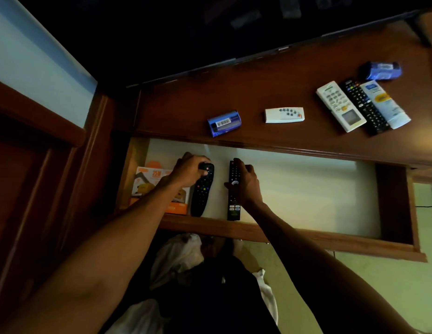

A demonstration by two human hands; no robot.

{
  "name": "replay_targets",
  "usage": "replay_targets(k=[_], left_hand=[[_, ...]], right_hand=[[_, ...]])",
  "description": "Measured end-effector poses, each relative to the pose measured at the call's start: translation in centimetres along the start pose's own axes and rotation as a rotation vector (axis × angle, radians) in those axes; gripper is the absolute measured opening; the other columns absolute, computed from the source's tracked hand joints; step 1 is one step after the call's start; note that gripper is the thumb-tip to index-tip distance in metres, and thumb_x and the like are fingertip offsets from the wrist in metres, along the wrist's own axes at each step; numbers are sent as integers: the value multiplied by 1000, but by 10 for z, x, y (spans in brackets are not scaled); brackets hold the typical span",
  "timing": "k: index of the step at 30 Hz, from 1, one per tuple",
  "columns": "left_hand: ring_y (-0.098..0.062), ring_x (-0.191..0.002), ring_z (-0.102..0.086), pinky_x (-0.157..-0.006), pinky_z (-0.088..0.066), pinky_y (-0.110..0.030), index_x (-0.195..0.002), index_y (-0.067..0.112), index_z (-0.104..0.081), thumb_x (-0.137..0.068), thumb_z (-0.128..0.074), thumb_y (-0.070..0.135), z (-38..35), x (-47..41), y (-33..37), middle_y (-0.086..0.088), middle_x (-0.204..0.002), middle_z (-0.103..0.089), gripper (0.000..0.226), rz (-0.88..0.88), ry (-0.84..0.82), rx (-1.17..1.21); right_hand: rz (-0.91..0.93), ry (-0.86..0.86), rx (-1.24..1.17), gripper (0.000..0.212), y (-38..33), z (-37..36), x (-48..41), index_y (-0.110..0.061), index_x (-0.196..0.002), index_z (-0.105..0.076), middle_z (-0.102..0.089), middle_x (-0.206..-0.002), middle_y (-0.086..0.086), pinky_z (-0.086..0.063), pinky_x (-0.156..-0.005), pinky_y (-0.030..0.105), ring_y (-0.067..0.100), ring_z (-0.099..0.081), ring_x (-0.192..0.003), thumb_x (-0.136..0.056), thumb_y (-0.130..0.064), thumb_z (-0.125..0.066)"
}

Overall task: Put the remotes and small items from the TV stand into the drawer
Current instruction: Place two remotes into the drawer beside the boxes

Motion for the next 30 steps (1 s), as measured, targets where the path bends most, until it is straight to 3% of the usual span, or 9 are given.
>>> replay_targets(k=[3, 9, 12, 17, 23, 30], left_hand=[[-32, -119, -50, -104, -42, -44, -123, 33, -62, -87, -69, 22, 4, -2, 2, -14, -128, -55, 38, 17, -3, -115], [-32, -131, -34, -104, -30, -46, -132, 27, -57, -94, -61, 21, 3, -7, -2, -7, -139, -53, 39, -11, -28, -213], [-33, -132, -33, -104, -28, -46, -135, 28, -54, -96, -58, 23, 2, -6, -2, -7, -142, -50, 40, -12, -46, -227], [-34, -135, -29, -106, -27, -50, -140, 31, -48, -93, -59, 37, -2, -2, -7, -10, -143, -44, 48, 10, -117, -244], [-36, -134, -28, -104, -27, -52, -144, 35, -42, -84, -70, 40, -2, 2, -13, -10, -142, -44, 66, 9, -130, -282], [-34, -128, -32, -102, -33, -51, -140, 29, -49, -77, -76, 42, 0, -3, -16, -7, -136, -52, 70, -35, -89, -301]], right_hand=[[-34, -25, 26, 75, -2, -11, -6, -21, -142, -38, -48, -131, 19, -59, -81, 45, 34, -65, -97, -78, -20, -78], [-94, -116, 20, 82, -3, -28, -15, -22, -141, -37, -42, -132, 21, -57, -87, 47, 43, -60, -107, -74, -26, -82], [-132, -229, 1, 94, 2, -29, -17, -22, -146, -31, -38, -133, 22, -53, -90, 43, 43, -54, -113, -70, -19, -86], [-154, -382, 149, 119, 6, -33, -17, -30, -153, -12, -33, -136, 23, -51, -91, 47, 49, -52, -116, -64, -3, -86], [-110, -364, 78, 117, -3, -43, -13, -32, -153, -9, -33, -136, 24, -52, -91, 53, 50, -49, -116, -67, -3, -83], [-69, -336, 11, 118, -13, -54, -13, -26, -154, -10, -42, -132, 24, -49, -89, 47, 45, -49, -117, -64, -3, -84]])
Point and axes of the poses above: each hand's wrist, its own x-axis away from the middle knuckle, its own z-axis out of the back of the hand, y = z × x, the point moved 9 cm from there along -x, towards the middle knuckle
